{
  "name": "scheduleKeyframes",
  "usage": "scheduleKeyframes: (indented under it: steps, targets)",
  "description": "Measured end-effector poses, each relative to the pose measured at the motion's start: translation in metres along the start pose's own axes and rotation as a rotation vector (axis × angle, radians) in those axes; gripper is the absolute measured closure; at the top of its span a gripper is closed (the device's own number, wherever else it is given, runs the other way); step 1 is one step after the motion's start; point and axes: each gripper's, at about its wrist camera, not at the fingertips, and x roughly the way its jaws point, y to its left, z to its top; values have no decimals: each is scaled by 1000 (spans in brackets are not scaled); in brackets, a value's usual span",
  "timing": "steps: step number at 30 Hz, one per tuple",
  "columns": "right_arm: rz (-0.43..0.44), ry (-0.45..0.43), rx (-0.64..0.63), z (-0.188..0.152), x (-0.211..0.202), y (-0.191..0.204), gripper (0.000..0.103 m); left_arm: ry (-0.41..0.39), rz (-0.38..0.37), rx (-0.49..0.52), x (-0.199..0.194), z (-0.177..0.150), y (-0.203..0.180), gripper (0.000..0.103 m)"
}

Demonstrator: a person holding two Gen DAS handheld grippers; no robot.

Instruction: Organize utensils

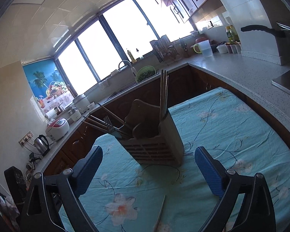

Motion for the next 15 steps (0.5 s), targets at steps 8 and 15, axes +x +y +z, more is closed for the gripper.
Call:
scheduleKeyframes:
  steps: [8, 15]
  targets:
    - [-32, 14, -92, -46, -25, 17, 5, -106, 78, 52, -58, -23, 10, 6]
    - [-13, -52, -187, -26, -60, 45, 4, -235, 65, 106, -111, -23, 8, 2]
